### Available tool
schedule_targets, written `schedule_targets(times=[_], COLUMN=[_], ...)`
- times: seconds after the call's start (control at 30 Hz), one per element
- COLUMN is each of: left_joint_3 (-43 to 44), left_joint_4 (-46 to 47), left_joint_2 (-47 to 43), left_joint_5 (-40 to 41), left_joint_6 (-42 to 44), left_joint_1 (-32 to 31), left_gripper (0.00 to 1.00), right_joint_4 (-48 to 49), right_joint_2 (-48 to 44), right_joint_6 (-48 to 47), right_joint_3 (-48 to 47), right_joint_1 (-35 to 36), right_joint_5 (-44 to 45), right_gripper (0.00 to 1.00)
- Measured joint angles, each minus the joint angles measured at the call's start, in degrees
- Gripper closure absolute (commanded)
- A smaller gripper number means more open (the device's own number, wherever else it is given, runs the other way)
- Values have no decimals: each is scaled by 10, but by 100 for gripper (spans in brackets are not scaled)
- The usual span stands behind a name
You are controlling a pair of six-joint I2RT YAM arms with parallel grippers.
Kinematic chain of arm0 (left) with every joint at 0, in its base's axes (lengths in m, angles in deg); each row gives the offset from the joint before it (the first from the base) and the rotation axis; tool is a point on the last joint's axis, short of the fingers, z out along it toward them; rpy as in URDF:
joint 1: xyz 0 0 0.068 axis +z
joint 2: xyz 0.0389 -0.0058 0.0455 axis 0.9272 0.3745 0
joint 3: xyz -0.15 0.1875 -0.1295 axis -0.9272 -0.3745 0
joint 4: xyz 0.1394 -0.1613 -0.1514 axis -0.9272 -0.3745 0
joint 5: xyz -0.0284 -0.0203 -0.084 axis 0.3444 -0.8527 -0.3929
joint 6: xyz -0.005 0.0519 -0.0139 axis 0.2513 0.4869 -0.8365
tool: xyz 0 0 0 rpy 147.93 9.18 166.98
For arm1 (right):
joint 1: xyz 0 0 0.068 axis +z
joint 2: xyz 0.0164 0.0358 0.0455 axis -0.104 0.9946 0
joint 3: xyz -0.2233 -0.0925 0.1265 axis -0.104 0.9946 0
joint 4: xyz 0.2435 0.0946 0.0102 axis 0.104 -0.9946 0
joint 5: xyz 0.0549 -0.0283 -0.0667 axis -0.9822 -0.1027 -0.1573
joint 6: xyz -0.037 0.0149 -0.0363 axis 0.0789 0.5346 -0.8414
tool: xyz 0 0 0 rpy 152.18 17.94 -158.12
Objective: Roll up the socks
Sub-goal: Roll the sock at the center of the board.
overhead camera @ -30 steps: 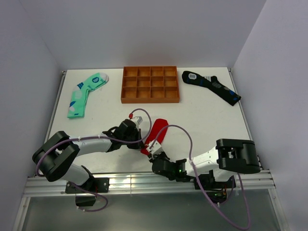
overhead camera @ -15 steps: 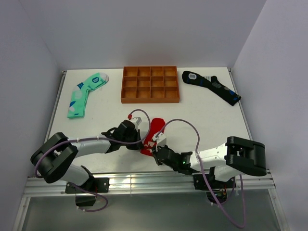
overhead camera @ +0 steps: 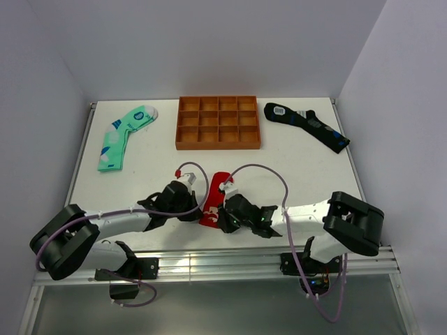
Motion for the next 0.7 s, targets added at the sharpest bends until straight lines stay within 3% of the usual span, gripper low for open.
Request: schedule_targets(times=[0.2, 0.47, 0.57, 0.7], left_joint_3=[-36, -71, -82, -101], left_joint_4=[29, 71, 85, 106], left_joint_2=[-37, -49, -54, -71], left_joint_5=[23, 31, 37, 48], left_joint_6=[-30, -70, -79, -90], left_joint_1=[0, -1, -4, -6], left_gripper=[100, 100, 93, 91], right_joint_4=[-24, -52, -63, -87], right_joint_2=[21, 21, 23, 37], right_joint_6=[13, 16, 19, 19], right_joint_3=[-25, -34, -38, -58], right_joint_1=[-56, -83, -94, -102], right_joint_5=[-90, -130, -144, -160], right_gripper=[83, 85, 86, 86])
